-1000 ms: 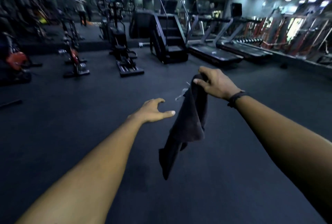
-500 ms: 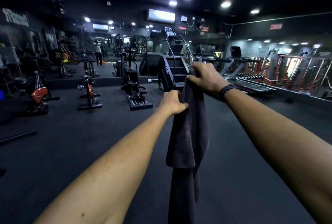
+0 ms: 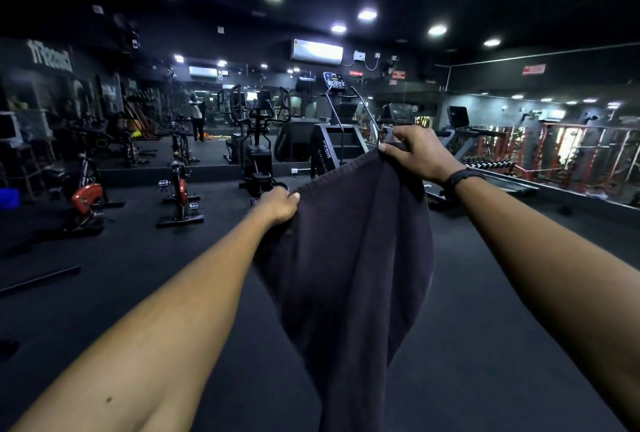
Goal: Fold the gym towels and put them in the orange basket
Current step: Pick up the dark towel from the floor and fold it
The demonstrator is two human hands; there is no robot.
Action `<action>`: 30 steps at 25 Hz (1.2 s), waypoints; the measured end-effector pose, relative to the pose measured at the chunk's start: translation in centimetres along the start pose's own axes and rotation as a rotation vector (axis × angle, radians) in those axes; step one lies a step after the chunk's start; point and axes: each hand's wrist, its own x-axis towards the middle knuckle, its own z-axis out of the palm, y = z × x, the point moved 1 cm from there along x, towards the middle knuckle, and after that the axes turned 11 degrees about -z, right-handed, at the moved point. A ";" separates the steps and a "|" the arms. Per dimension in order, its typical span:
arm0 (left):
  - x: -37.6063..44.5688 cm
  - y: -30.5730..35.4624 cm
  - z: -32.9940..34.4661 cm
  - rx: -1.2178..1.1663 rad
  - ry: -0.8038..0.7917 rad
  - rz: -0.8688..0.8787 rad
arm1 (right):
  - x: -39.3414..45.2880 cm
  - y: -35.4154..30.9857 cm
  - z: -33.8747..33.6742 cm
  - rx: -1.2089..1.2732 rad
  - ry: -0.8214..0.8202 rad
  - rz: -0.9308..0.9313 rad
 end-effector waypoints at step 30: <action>-4.6 6.1 -0.3 -1.140 -0.288 -0.063 | -1.3 -8.0 4.5 0.819 -0.326 0.215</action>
